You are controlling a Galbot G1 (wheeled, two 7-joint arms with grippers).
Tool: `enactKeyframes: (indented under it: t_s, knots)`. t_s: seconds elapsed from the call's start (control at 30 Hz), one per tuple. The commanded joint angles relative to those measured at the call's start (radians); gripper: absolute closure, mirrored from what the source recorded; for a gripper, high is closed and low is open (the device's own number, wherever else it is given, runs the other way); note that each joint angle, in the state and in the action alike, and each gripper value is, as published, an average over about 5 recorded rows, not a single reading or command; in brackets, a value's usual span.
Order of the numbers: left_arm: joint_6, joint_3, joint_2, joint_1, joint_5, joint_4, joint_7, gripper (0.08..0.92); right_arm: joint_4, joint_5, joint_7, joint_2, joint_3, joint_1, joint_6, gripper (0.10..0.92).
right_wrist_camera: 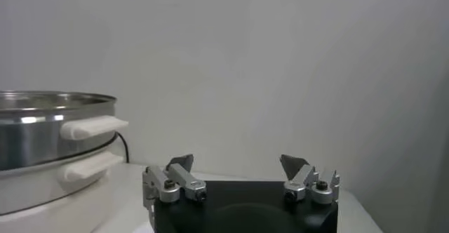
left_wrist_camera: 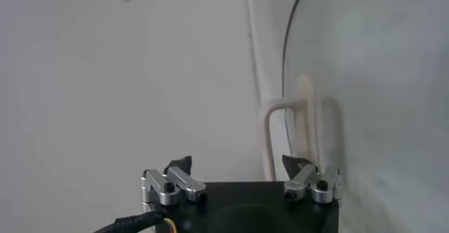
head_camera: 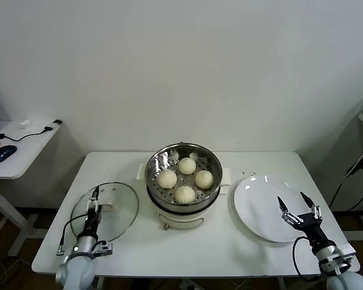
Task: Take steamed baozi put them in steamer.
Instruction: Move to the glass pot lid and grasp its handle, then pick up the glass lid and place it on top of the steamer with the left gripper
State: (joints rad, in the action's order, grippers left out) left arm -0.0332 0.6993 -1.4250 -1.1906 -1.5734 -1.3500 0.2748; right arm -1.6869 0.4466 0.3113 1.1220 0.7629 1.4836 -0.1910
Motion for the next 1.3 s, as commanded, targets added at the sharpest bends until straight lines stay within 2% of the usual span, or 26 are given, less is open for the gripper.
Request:
enactKeyframes:
  t_s: [0.03, 0.1, 0.2, 0.63, 0.83, 1.0, 1.3]
  knots:
    - [-0.014, -0.015, 0.008, 0.067, 0.050, 0.074, 0.013, 0.182, 0.018, -0.020, 0.009, 0.007, 0.020, 0.008, -0.009, 0.203]
    - [-0.027, -0.018, 0.010, 0.063, 0.072, 0.068, 0.007, 0.199, 0.027, -0.028, 0.012, 0.009, 0.020, 0.004, -0.013, 0.203]
    - [-0.038, -0.024, 0.012, 0.056, 0.102, 0.063, -0.011, 0.268, 0.041, -0.038, 0.017, 0.011, 0.020, -0.004, -0.018, 0.203]
    - [-0.049, -0.039, 0.019, 0.063, 0.155, 0.072, -0.046, 0.649, 0.071, -0.076, 0.030, 0.029, 0.027, -0.014, -0.036, 0.203]
    - [-0.050, -0.039, 0.031, 0.044, 0.190, 0.032, -0.048, 0.814, 0.076, -0.078, 0.033, 0.028, 0.034, -0.020, -0.038, 0.203]
    - [-0.038, -0.033, 0.055, -0.015, 0.251, -0.104, -0.058, 0.853, 0.079, -0.076, 0.033, 0.024, 0.038, -0.027, -0.039, 0.203]
    - [0.048, 0.020, 0.148, -0.220, 0.367, -0.489, -0.106, 0.853, 0.101, -0.076, 0.033, 0.019, 0.040, -0.053, -0.042, 0.203]
